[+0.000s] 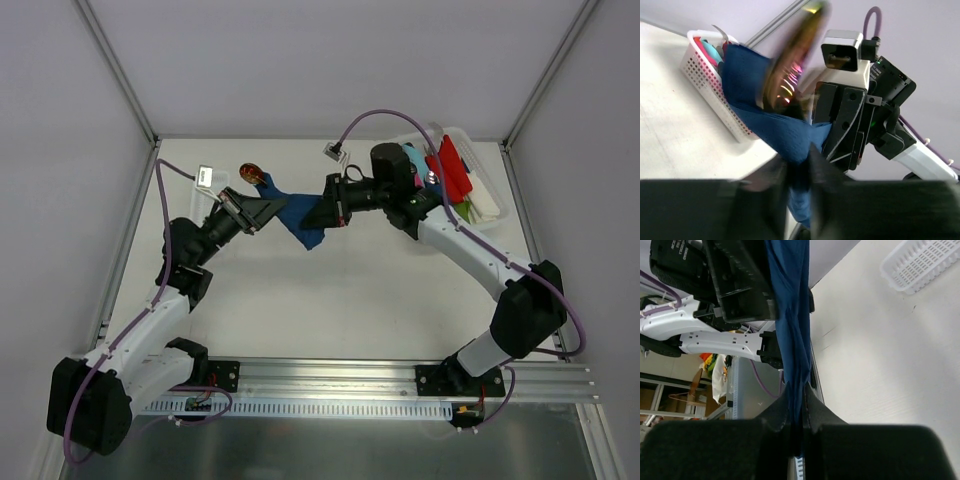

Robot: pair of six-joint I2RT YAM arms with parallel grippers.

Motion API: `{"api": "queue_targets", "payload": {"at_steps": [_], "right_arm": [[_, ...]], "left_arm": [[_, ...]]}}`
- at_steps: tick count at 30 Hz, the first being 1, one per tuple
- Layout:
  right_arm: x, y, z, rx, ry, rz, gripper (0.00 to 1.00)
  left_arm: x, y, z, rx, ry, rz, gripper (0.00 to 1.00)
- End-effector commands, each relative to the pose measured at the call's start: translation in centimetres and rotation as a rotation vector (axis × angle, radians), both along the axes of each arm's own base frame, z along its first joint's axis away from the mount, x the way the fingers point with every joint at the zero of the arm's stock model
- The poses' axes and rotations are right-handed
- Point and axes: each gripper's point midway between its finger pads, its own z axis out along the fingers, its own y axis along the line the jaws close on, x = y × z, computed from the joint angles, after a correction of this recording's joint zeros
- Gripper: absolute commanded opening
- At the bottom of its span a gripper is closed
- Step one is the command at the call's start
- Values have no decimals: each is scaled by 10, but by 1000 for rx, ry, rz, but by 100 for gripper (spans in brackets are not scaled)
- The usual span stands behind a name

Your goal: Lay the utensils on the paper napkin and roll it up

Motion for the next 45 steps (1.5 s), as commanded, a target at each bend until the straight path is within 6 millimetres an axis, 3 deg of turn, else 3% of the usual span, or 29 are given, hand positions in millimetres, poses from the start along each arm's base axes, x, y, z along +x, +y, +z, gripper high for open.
{"api": "queue_targets", "payload": {"at_steps": [1, 3, 7, 20, 24, 33, 38, 39, 42, 45], "right_arm": [[13, -2, 28, 117, -3, -20, 0], [13, -3, 33, 149, -19, -13, 0], [8, -3, 35, 167, -17, 2, 0], [-8, 0, 40, 203, -26, 48, 0], [-11, 2, 38, 200, -21, 60, 0], [-16, 4, 39, 203, -22, 71, 0], [-18, 6, 35, 197, -20, 68, 0], [-18, 6, 34, 195, -17, 69, 0], [-16, 5, 34, 194, -20, 60, 0], [-15, 5, 33, 186, -11, 55, 0]], "left_arm": [[-13, 3, 33, -37, -131, 4, 32], [-12, 6, 29, -37, -130, 27, 56], [-11, 11, 27, -31, -131, 59, 69], [-5, 10, 29, -35, -170, 73, 78], [-7, 4, 43, -53, -216, 29, 74], [-2, -2, 40, -113, -207, -9, 56], [-2, 2, 40, -116, -214, 14, 29], [-3, 1, 41, -114, -219, 10, 18], [-3, 0, 41, -111, -223, -2, 0], [-2, 1, 38, -115, -209, 3, 0]]}}
